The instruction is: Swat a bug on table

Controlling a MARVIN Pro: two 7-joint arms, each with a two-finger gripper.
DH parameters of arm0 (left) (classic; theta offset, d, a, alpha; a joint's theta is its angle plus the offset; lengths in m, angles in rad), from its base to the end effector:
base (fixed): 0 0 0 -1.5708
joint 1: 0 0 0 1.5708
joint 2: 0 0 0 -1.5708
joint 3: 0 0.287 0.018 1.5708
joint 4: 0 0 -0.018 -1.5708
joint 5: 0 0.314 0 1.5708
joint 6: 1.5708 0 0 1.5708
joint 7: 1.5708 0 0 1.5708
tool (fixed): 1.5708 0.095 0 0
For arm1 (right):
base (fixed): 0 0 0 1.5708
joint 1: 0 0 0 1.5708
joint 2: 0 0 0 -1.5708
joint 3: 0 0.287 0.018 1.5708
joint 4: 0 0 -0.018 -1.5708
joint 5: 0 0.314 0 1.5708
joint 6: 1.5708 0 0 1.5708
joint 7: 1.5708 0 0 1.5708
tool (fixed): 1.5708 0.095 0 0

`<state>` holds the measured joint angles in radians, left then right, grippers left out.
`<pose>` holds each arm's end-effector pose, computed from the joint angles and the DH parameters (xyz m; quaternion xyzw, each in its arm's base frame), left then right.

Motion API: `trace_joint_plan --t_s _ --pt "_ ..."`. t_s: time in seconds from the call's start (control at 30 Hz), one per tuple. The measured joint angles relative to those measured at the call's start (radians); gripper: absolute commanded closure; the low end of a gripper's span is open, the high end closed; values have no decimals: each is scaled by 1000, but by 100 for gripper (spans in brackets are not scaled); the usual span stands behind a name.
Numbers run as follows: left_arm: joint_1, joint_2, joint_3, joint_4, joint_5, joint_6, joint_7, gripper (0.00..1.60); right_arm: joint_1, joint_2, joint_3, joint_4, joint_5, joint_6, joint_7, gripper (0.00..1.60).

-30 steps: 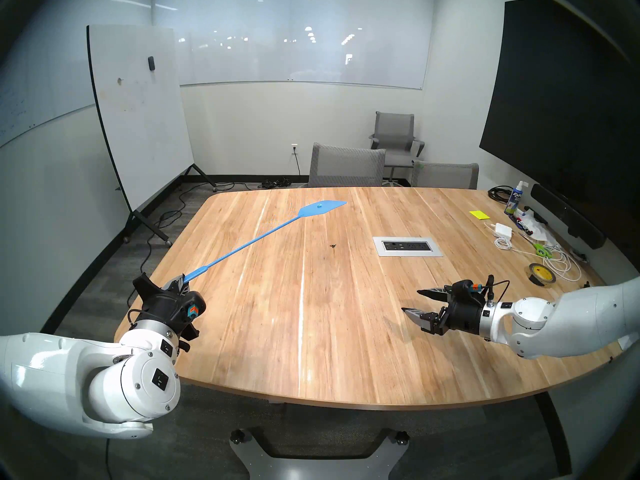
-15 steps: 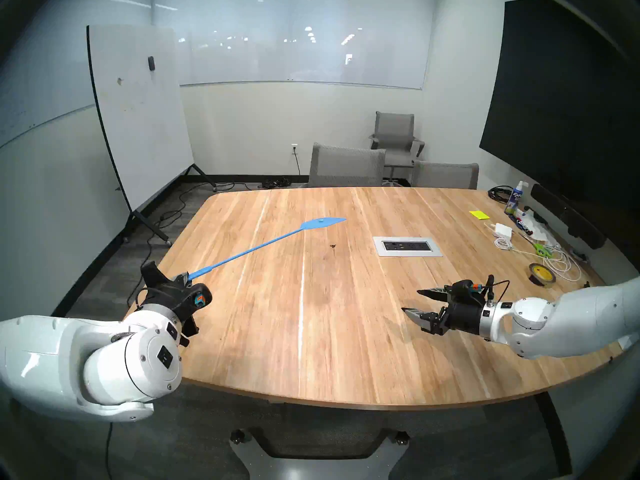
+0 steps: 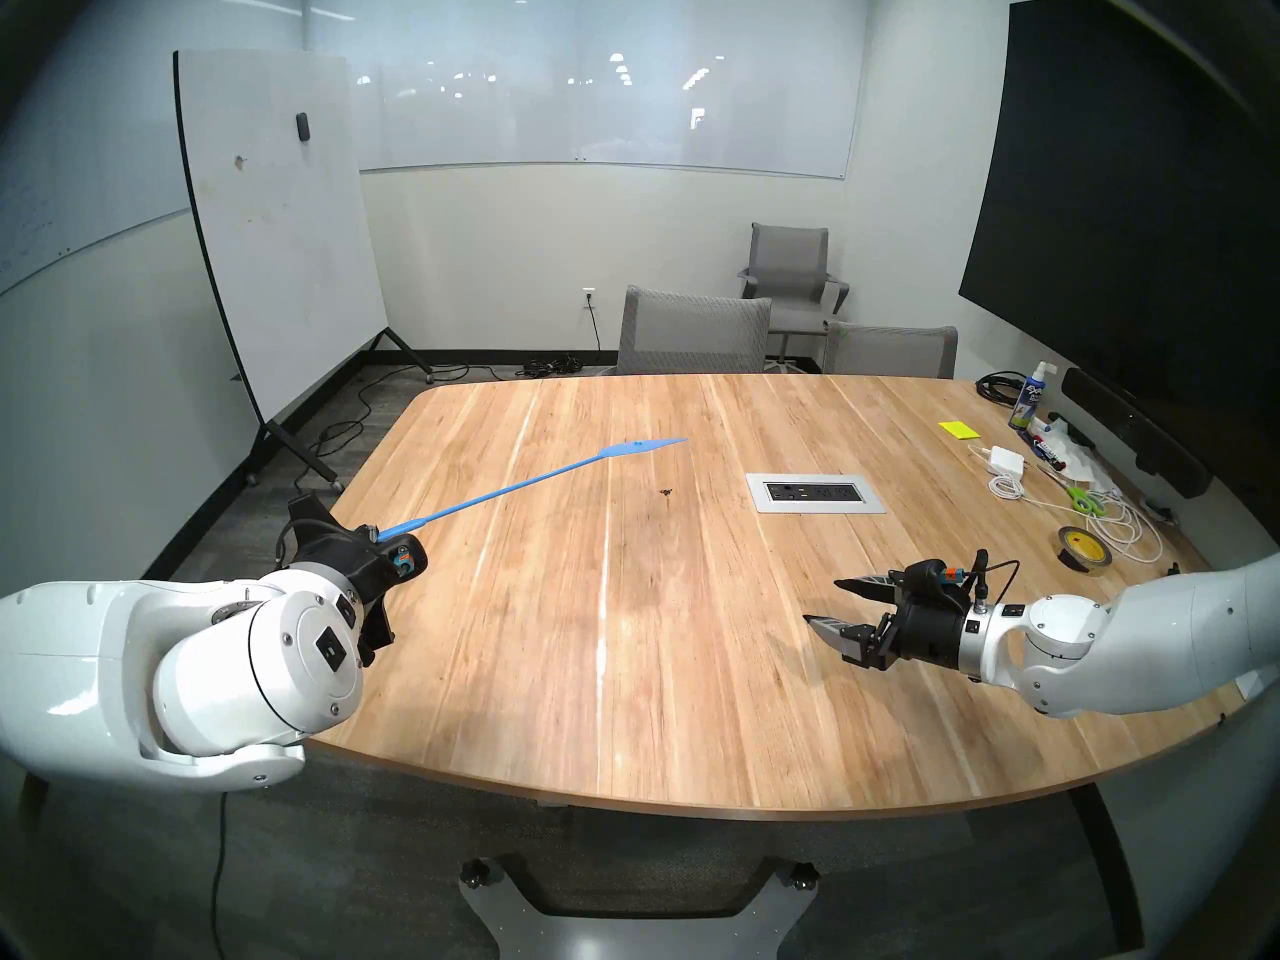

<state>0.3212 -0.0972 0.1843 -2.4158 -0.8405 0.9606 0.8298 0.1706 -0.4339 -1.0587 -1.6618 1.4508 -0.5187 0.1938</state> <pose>0.2993 0.0625 -0.1553 -0.7299 0.4062 -0.3992 0.3780 0.3729 -0.1220 -0.2774 -0.7736 -0.3080 -0.5143 0.2052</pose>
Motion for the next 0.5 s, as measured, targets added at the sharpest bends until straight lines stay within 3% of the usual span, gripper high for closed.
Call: trace_joint_plan --t_s 0.5 --pt "-49 0 -5 25 11 1 -117 160 0 0 0 0 -3 0 0 0"
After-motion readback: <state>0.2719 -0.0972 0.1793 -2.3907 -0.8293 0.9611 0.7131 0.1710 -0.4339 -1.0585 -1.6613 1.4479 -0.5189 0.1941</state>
